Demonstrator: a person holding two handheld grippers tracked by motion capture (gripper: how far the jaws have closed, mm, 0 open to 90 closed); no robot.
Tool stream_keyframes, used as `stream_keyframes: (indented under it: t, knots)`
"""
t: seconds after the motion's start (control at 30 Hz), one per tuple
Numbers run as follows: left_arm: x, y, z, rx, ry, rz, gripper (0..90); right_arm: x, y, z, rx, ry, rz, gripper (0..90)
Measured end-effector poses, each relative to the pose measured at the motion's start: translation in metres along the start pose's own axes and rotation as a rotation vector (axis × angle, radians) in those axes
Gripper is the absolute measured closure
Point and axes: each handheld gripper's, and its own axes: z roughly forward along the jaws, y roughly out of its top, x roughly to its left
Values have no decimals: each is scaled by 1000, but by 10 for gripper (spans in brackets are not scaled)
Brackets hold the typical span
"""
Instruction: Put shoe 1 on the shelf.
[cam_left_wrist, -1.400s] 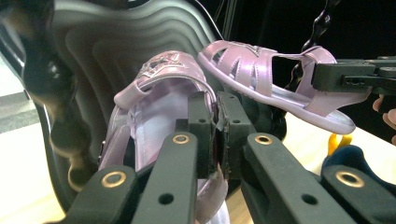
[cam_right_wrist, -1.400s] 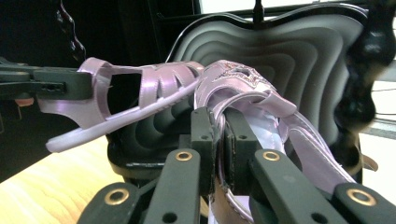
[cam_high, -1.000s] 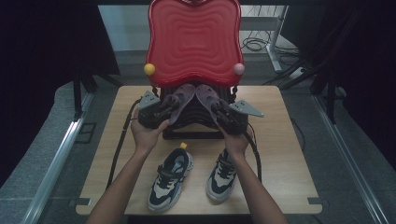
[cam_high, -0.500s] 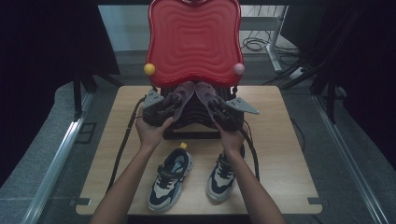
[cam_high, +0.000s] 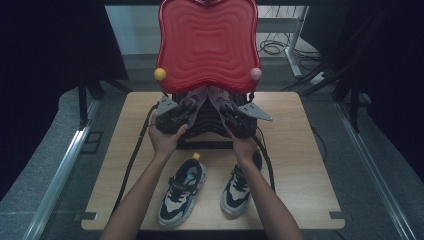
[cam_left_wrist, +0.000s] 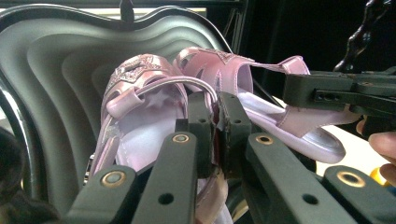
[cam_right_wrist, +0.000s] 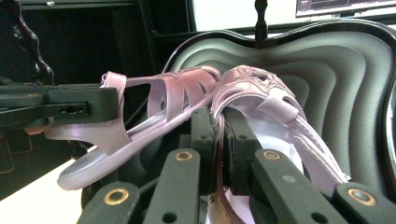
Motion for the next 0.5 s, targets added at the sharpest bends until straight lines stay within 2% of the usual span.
stream_keyframes:
  t: [0.37, 0.5]
  knots:
    - [1, -3, 7, -25, 11, 23, 845, 1, -2, 9, -26, -17, -30, 837]
    - [2, -5, 8, -22, 13, 43, 843, 0, -3, 12, -23, -17, -51, 836]
